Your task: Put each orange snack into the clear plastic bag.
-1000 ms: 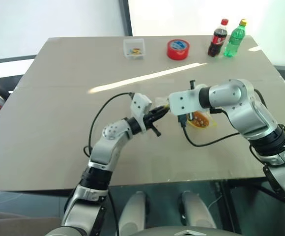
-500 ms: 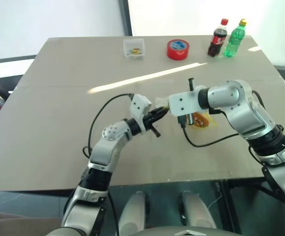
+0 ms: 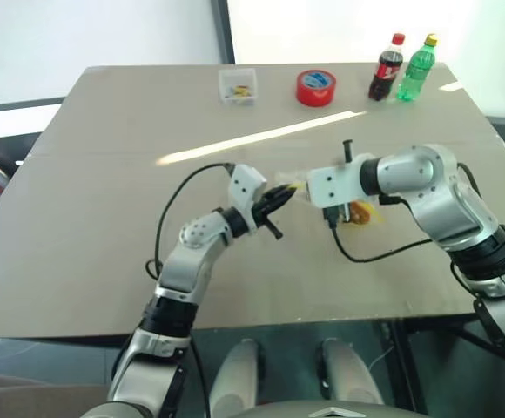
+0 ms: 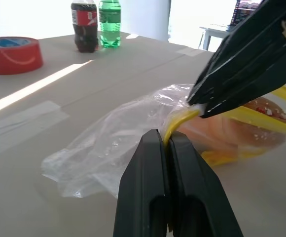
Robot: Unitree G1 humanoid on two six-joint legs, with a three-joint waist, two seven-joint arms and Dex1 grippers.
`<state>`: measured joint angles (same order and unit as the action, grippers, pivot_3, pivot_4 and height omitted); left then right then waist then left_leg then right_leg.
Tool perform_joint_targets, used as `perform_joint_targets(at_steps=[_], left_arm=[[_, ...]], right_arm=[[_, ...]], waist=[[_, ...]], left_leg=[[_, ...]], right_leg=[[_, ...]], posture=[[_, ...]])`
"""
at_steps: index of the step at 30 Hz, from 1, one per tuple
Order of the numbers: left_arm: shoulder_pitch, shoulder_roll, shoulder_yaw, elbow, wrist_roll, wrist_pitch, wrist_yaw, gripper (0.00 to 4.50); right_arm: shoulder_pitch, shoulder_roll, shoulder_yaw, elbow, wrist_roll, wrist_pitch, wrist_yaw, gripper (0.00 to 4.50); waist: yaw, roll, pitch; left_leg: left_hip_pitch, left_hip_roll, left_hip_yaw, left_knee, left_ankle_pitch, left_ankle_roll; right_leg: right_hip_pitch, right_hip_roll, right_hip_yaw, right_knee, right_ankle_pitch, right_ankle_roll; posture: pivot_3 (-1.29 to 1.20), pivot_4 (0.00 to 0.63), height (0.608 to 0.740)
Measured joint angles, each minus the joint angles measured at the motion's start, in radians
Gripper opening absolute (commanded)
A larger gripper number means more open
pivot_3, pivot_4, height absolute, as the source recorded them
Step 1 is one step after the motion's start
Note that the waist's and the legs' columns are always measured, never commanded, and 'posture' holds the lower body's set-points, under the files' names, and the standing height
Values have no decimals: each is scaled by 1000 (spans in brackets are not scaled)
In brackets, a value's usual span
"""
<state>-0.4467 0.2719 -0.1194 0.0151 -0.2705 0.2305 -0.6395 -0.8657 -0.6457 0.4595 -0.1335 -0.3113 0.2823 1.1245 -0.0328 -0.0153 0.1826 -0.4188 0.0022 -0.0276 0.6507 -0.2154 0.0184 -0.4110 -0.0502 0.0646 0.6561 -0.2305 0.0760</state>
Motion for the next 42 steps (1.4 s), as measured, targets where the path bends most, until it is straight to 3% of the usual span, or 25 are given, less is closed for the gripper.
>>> perform_joint_targets(at_steps=[16,36,42], left_arm=[[-11,3,32,17,13,-40,46,0],[-26,9,32,43,17,-60,43,0],[-235,10,37,252,136,-155,138,0]], right_arm=[[45,-119,-57,-22,-2,110,-24,28],[78,-213,-87,34,-2,100,-77,28],[-89,-80,-125,254,-41,29,-344,28]], waist=[[0,0,0],[0,0,0],[-2,-1,2]], left_leg=[[0,0,0,0,0,0],[0,0,1,0,0,0],[0,0,3,1,1,-1]], right_leg=[[0,0,0,-1,0,0],[0,0,0,-1,0,0],[-1,1,1,1,0,0]], posture=[[0,150,740],[0,150,740],[0,150,740]])
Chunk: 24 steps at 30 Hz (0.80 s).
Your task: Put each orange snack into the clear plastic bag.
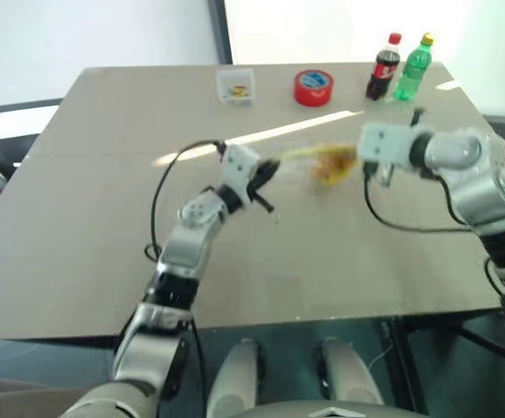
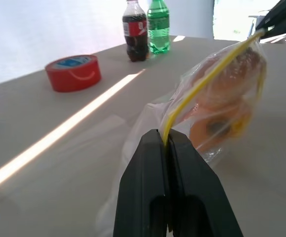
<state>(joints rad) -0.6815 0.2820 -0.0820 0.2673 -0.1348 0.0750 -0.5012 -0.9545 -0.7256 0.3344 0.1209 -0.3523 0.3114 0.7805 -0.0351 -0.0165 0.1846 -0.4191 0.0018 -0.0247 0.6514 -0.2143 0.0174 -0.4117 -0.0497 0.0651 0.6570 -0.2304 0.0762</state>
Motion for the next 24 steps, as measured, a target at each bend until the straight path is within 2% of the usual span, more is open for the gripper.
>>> perform_joint_targets(at_steps=[2,6,10,12,15,16,18,21,22,23,24], left_arm=[[-133,6,33,27,7,-29,33,0],[-210,48,67,-14,-5,-45,29,0],[-67,70,40,-48,4,-29,-9,0],[59,84,2,-102,5,13,-44,0],[191,116,-13,-220,-6,82,-87,968],[263,143,-10,-267,-10,116,-100,1490],[340,155,-6,-304,-10,159,-104,2224],[480,172,-3,-401,-25,219,-106,3785],[500,182,8,-434,-36,238,-109,4210],[503,183,11,-441,-39,241,-109,4210],[531,199,47,-504,-68,266,-115,4436]], right_arm=[[-93,6,-28,64,-6,-49,-74,28],[-144,0,-70,80,11,-95,-108,28],[-35,-4,-77,12,61,-72,-39,28],[89,-16,-77,-77,117,15,52,28],[239,-50,-112,-239,211,174,153,955],[315,-77,-143,-318,257,246,188,1510],[397,-91,-175,-396,304,337,209,2315],[574,-60,-278,-526,433,468,218,3795],[623,-36,-324,-547,475,466,214,3795],[629,-32,-332,-550,481,464,214,3795],[708,-3,-415,-582,532,432,211,3795]], waist=[[3,0,0],[5,1,-2],[4,1,-3],[6,1,-2],[14,1,-2],[17,2,-2],[19,2,-2],[23,1,-2],[23,2,-1],[23,2,-1],[25,0,-2]], left_leg=[[-9,0,-1,1,0,0],[-12,0,-1,-4,2,-5],[-14,0,-1,-9,2,-4],[-17,0,-2,-9,2,-4],[-23,1,-6,-5,1,-3],[-23,1,-8,-5,0,0],[-22,1,-8,-3,-1,0],[-14,2,-9,-2,-1,1],[-10,2,-7,-1,-1,1],[-10,2,-7,-1,-1,1],[-9,4,-9,1,0,1]], right_leg=[[-7,0,-3,-1,0,0],[-8,-1,-4,-10,0,0],[-8,-1,-4,-13,0,0],[-9,-2,-5,-13,0,0],[-15,-2,-7,-13,0,0],[-15,-2,-7,-13,0,0],[-14,-2,-7,-12,0,0],[-5,-2,-10,-11,0,0],[0,-2,-11,-11,0,0],[0,-2,-11,-12,0,0],[2,-1,-14,-12,-2,-4]], posture=[[0,150,740],[0,150,740],[0,150,740],[0,150,740],[0,150,740],[0,150,740],[0,150,740],[0,150,740],[0,150,740],[0,150,740],[0,150,740]])
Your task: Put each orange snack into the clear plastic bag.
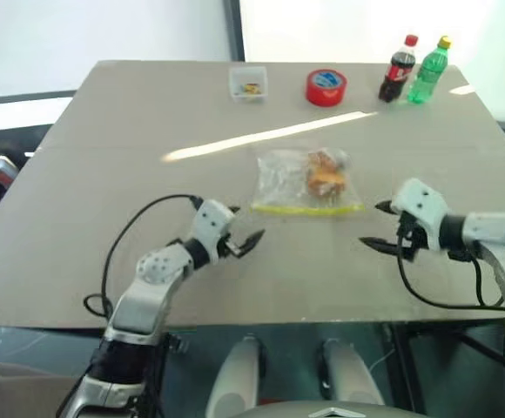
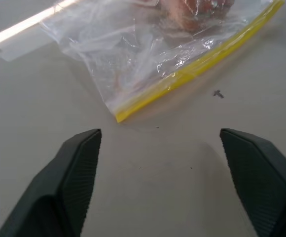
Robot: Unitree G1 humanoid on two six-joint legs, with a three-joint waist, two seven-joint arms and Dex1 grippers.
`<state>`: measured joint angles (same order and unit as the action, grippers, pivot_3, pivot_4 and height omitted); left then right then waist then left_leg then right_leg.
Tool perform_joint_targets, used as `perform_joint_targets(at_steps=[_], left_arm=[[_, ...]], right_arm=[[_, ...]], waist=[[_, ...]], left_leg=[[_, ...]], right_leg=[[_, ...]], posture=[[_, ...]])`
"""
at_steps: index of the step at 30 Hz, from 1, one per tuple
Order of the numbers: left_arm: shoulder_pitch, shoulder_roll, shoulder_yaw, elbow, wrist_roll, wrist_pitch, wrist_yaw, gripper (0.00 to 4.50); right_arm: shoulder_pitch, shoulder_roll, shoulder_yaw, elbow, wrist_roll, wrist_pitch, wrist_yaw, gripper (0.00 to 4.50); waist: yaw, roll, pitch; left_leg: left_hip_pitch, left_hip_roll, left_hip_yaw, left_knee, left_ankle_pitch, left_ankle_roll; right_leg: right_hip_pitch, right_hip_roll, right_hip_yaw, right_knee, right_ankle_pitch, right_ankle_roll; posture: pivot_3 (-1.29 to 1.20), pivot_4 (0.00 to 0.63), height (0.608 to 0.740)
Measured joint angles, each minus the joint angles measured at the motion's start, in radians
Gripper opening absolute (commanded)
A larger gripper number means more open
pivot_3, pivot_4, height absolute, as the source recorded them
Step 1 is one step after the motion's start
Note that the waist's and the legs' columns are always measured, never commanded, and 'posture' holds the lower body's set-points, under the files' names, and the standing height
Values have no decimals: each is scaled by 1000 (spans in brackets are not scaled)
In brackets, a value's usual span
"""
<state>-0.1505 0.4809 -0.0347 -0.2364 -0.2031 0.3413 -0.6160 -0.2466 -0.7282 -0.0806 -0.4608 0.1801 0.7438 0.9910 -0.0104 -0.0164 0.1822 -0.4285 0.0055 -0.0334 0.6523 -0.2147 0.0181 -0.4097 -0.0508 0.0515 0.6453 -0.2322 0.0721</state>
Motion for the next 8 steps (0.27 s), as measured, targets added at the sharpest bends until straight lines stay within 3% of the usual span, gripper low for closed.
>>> perform_joint_targets(at_steps=[4,8], left_arm=[[57,51,122,-104,-89,83,-4,4436],[92,94,221,-191,-172,163,-9,4436]], right_arm=[[157,30,-166,-4,120,-14,8,3795],[204,9,-281,58,216,-33,45,3795]], waist=[[-2,0,0],[-5,0,0]], left_leg=[[9,1,1,1,0,0],[12,1,2,0,0,0]], right_leg=[[8,0,2,0,0,0],[9,0,4,0,0,0]], posture=[[0,150,740],[0,150,740]])
